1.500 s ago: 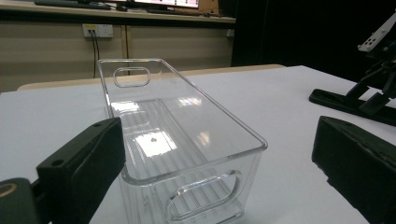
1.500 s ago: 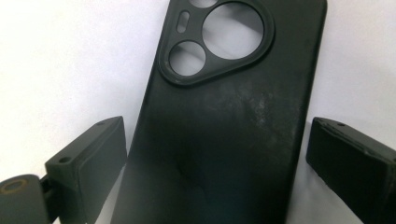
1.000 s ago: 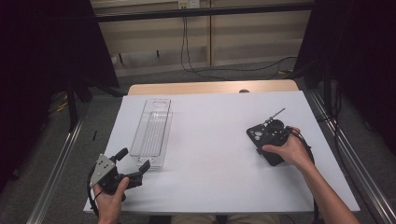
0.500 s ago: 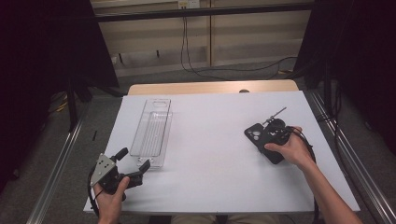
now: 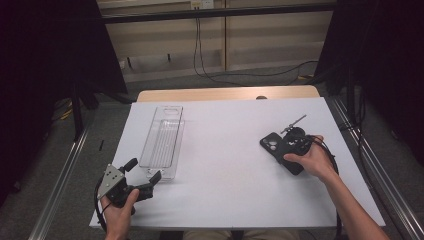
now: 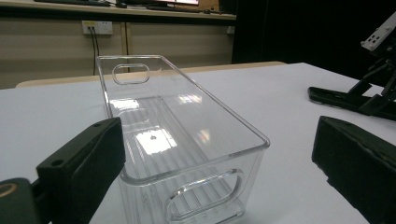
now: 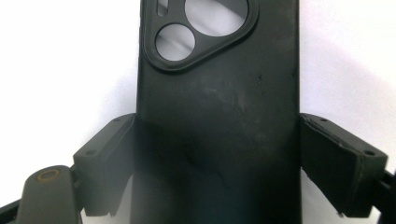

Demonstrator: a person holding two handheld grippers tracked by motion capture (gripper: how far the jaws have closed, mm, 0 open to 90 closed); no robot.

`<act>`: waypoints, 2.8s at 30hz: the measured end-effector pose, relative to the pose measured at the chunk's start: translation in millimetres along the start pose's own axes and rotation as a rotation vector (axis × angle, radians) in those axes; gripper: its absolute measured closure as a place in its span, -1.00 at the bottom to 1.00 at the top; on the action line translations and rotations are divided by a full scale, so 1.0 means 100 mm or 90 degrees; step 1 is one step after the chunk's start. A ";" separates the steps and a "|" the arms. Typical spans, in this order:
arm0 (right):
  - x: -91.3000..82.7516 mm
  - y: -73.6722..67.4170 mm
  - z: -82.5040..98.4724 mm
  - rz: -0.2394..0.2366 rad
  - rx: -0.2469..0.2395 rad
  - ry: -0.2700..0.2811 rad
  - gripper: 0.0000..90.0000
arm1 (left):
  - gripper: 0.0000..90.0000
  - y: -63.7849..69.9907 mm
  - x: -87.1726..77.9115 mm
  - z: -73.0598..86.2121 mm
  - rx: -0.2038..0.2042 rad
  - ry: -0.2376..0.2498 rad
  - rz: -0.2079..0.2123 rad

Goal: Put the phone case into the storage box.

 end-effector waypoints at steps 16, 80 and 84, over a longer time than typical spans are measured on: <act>-0.20 0.04 0.05 0.003 0.009 0.075 -0.67 | -0.93 0.01 0.00 0.00 -0.001 -0.001 0.002; -0.33 -0.21 0.39 -0.075 0.022 0.528 -0.69 | -0.93 0.02 -0.03 -0.05 0.003 0.014 0.012; -0.32 -0.24 0.40 -0.086 0.005 0.531 -0.69 | -0.93 0.04 -0.02 -0.05 0.003 0.015 0.016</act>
Point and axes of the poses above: each handheld gripper's, and its own axes: x roughly forward along the jaws, z roughly out of its underside, y roughly to its right, the point moved 3 cm from there along x, roughly forward along the jaws, and after that the axes turned 5 degrees about -y, right-handed, at the moved point
